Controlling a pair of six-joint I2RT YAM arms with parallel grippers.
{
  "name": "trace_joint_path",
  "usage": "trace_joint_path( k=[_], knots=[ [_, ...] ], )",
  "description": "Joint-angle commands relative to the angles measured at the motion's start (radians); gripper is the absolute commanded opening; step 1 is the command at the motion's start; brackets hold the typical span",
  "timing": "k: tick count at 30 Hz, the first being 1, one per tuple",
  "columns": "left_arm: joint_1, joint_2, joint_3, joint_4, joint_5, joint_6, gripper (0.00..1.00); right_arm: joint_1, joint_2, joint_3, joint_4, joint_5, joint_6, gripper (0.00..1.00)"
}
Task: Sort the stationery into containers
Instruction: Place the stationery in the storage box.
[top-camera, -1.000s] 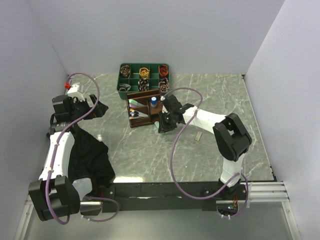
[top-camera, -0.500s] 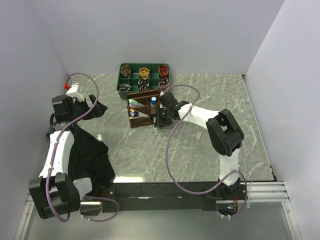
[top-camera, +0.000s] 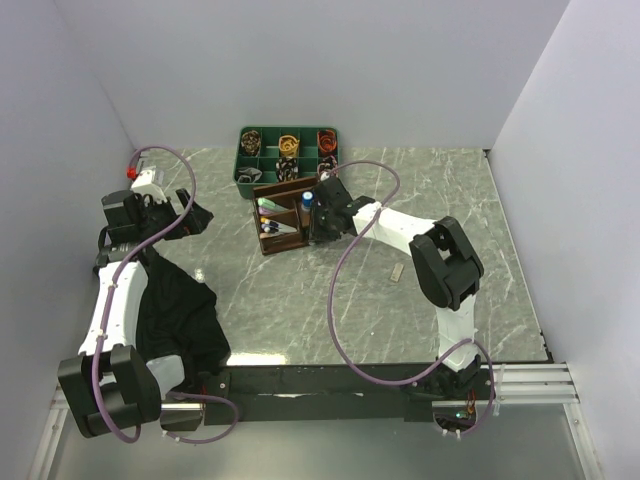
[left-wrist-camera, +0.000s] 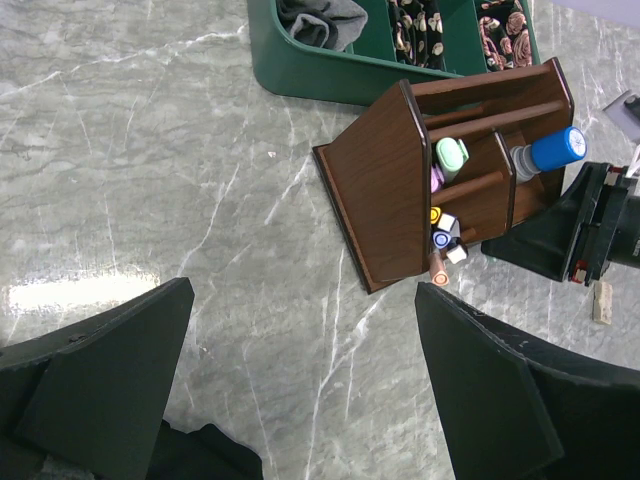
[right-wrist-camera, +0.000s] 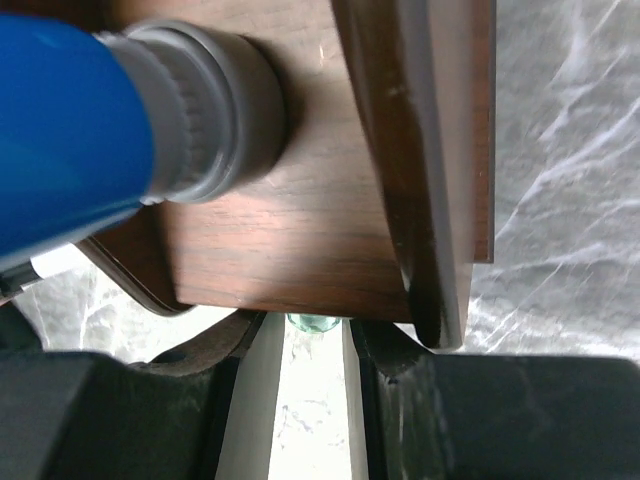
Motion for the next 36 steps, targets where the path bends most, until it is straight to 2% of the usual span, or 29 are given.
trace_joint_path(
  k=[1, 8, 11, 12, 13, 21, 27, 29, 30, 32, 33, 34, 36],
  knots=[
    [0.006, 0.002, 0.017, 0.035, 0.024, -0.005, 0.99, -0.001, 0.015, 0.042, 0.091, 0.088, 0.004, 0.00],
    [0.008, -0.005, 0.014, 0.027, 0.023, -0.003, 0.99, 0.009, 0.049, 0.056, 0.123, 0.099, -0.048, 0.00],
    [0.010, -0.010, 0.008, 0.027, 0.029, -0.005, 0.99, 0.018, 0.055, 0.059, 0.138, 0.107, -0.075, 0.22],
    [0.011, -0.010, 0.005, 0.029, 0.031, -0.008, 0.99, 0.019, 0.056, 0.059, 0.146, 0.110, -0.086, 0.35],
    [0.011, -0.013, 0.003, 0.030, 0.032, -0.009, 0.99, 0.025, 0.056, 0.060, 0.148, 0.111, -0.091, 0.38],
    [0.013, -0.016, -0.001, 0.036, 0.051, -0.020, 0.99, 0.047, 0.003, 0.040, 0.148, 0.145, -0.120, 0.51],
    [0.011, -0.024, 0.000, 0.049, 0.063, -0.035, 0.99, 0.055, -0.095, -0.033, 0.125, 0.159, -0.121, 0.53],
    [0.011, -0.033, -0.001, 0.053, 0.061, -0.037, 0.99, 0.055, -0.115, -0.074, 0.120, 0.151, -0.120, 0.47],
    [0.013, -0.036, -0.004, 0.052, 0.060, -0.037, 0.99, 0.055, -0.129, -0.090, 0.117, 0.145, -0.112, 0.37],
    [0.011, -0.044, -0.012, 0.050, 0.061, -0.040, 0.99, 0.055, -0.140, -0.131, 0.118, 0.136, -0.103, 0.24],
    [0.011, -0.047, -0.015, 0.049, 0.060, -0.039, 1.00, 0.055, -0.143, -0.144, 0.129, 0.104, -0.106, 0.09],
    [0.011, -0.054, -0.018, 0.044, 0.061, -0.039, 0.99, 0.055, -0.143, -0.162, 0.134, 0.089, -0.108, 0.02],
    [0.011, -0.058, -0.020, 0.036, 0.058, -0.032, 0.99, 0.056, -0.132, -0.180, 0.147, 0.066, -0.117, 0.00]
  ],
)
